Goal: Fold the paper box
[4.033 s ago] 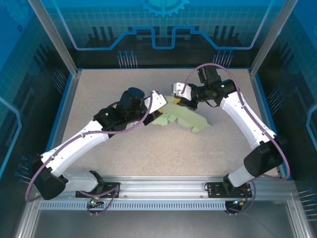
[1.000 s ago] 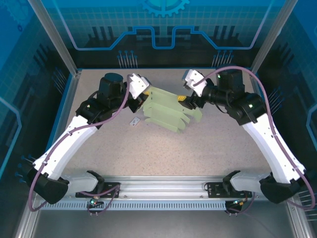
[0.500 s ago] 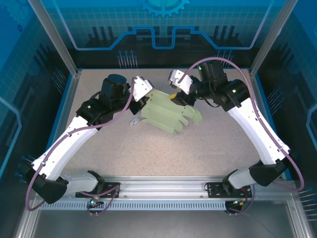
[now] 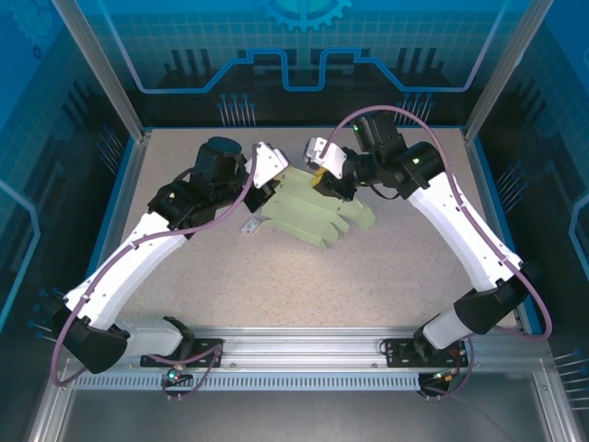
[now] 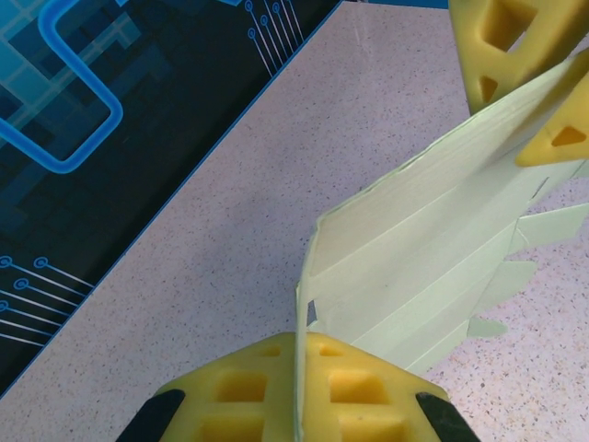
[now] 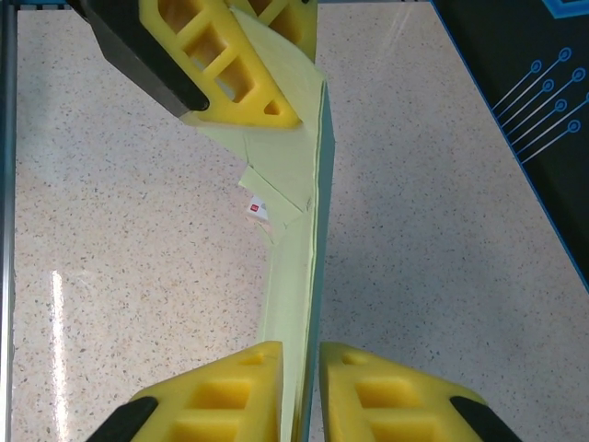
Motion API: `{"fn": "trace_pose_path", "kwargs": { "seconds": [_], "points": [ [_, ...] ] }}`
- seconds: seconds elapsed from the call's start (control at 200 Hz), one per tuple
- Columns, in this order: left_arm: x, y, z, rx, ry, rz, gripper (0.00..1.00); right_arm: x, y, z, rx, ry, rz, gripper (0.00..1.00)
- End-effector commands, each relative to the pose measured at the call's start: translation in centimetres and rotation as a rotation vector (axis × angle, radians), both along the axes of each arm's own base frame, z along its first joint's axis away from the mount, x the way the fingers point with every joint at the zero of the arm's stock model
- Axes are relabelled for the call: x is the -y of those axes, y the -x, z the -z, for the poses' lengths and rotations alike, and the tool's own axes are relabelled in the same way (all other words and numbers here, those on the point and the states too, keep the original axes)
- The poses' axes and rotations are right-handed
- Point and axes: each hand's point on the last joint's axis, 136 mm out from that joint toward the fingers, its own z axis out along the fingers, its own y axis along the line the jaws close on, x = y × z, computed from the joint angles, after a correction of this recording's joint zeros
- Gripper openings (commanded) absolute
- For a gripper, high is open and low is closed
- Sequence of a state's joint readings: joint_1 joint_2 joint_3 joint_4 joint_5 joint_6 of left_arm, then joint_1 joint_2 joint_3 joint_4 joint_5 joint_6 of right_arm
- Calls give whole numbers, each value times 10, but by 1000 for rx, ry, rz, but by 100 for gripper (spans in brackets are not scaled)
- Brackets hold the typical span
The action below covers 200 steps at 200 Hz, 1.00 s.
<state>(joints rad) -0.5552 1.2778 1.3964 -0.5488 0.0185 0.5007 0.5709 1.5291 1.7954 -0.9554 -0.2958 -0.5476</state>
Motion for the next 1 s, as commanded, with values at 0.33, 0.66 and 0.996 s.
{"fn": "trace_pose_path", "kwargs": {
  "seconds": [0.33, 0.66, 0.996],
  "points": [
    [1, -2, -8, 24, -8, -2, 0, -1, 4, -7, -5, -12, -13, 0],
    [-6, 6, -9, 42, 109, 8, 65, 21, 22, -24, -41, -166, -19, 0],
    [-3, 14, 5, -41, 268, 114, 75, 47, 40, -43, -97, -369, -22, 0]
  ]
}}
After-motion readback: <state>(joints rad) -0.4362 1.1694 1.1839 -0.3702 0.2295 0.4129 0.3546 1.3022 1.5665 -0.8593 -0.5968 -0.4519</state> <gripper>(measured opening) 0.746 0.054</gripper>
